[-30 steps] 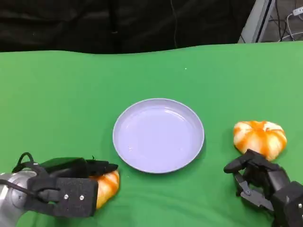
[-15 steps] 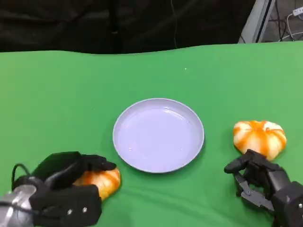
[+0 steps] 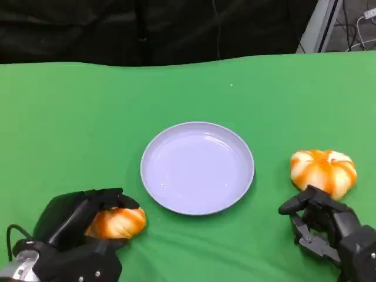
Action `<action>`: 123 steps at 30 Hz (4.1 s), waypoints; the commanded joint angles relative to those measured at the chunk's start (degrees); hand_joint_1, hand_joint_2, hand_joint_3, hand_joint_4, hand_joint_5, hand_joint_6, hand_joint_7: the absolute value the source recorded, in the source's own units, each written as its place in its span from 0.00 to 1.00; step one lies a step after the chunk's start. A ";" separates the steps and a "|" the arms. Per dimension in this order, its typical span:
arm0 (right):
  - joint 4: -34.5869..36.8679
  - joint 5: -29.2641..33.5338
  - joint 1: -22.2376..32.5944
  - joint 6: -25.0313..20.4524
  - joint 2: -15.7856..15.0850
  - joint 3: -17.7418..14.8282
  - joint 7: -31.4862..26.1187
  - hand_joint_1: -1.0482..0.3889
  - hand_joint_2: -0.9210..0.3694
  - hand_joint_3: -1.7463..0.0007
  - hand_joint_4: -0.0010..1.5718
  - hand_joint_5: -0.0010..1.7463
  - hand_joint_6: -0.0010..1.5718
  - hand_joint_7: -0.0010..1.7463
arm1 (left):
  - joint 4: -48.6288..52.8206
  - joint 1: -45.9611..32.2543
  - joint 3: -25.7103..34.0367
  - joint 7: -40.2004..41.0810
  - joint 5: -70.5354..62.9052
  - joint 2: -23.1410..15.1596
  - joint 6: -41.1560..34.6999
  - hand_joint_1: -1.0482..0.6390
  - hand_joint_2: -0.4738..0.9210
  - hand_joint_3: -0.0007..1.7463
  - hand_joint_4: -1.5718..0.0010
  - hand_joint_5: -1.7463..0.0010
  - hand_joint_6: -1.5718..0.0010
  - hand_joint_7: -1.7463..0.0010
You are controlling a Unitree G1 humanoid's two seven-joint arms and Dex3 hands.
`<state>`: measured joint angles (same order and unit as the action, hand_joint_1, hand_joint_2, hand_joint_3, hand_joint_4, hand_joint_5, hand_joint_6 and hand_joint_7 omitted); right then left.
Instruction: Grasp the bread from the table and place it into the plate.
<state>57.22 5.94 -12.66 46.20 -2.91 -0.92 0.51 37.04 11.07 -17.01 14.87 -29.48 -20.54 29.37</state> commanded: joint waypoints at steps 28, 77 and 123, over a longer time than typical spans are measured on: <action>1.02 0.03 0.20 -1.20 -0.57 0.11 -0.62 0.60 0.04 0.66 0.46 1.00 0.46 0.75 | -18.52 -6.78 10.65 11.84 -1.74 1.73 6.70 0.57 0.61 0.73 0.36 0.18 0.32 0.44; 0.19 2.63 1.02 -0.52 0.48 2.57 -4.82 0.61 0.04 0.65 0.47 1.00 0.44 0.78 | 24.24 24.70 -6.73 16.61 -10.16 13.98 13.98 0.58 0.81 0.41 0.51 0.15 0.40 0.47; 1.15 1.57 0.60 -0.40 0.97 2.40 -4.56 0.60 0.06 0.63 0.47 1.00 0.45 0.77 | 27.97 32.23 -8.67 -8.87 -3.95 13.76 4.43 0.10 1.00 0.32 0.88 1.00 0.83 1.00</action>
<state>57.18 7.81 -12.82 46.82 -1.95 1.51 -4.63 66.04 43.10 -26.86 8.07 -35.31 -4.91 32.93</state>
